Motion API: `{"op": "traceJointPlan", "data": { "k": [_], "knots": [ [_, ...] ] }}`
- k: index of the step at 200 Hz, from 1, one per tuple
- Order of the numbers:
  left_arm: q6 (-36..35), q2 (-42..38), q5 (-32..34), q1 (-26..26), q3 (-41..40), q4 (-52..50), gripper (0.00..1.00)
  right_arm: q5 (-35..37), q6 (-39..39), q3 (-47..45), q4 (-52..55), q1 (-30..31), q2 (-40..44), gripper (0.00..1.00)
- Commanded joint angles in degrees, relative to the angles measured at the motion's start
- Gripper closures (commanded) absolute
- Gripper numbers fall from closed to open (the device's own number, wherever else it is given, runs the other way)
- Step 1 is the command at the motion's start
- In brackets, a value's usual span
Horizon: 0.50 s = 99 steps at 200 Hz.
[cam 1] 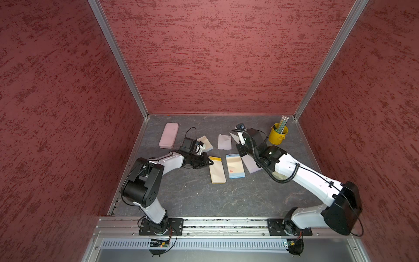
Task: Tear off pages from different memo pads
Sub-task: Place the memo pad at the center of the board.
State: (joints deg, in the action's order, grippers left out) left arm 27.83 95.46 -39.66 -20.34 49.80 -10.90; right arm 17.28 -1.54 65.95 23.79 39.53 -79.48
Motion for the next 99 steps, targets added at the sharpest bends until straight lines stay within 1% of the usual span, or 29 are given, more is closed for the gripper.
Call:
{"op": "traceJointPlan", "data": {
  "k": [1,6,17,33,48,57,69,86,99],
  "knots": [
    [-1.2,0.5,5.0,-0.4,1.0,0.2,1.00,-0.6,-1.4,-1.2,-0.3,-0.2,2.1,1.00],
    [-1.3,0.2,5.5,-0.5,0.8,0.0,1.00,-0.6,-1.4,-1.4,-0.4,-0.2,2.1,1.00],
    [-2.1,-0.5,7.1,-0.8,0.8,-1.1,0.87,-0.9,-1.6,-1.9,-0.8,-0.2,1.9,1.00],
    [-3.5,-2.2,11.1,-0.8,0.9,-4.1,0.70,-1.8,-2.4,-2.3,-1.5,-0.2,1.1,1.00],
    [-4.5,-4.8,13.8,-0.3,0.4,-6.0,0.57,-2.2,-3.4,-2.7,-1.9,-0.2,0.2,1.00],
    [-5.0,-6.8,15.1,0.4,-0.2,-6.9,0.52,-1.8,-4.2,-3.0,-2.3,0.1,-0.4,1.00],
    [-5.0,-9.8,15.9,2.0,-1.2,-7.5,0.48,-1.4,-4.8,-3.3,-2.8,1.0,-1.6,1.00],
    [-3.9,-14.9,17.1,5.2,-3.1,-7.7,0.47,0.7,-5.9,-2.8,-3.0,2.9,-3.5,1.00],
    [-2.8,-19.4,19.1,7.6,-4.9,-8.1,0.46,0.5,-7.5,-2.1,-4.2,4.9,-7.2,1.00]
  ]
}}
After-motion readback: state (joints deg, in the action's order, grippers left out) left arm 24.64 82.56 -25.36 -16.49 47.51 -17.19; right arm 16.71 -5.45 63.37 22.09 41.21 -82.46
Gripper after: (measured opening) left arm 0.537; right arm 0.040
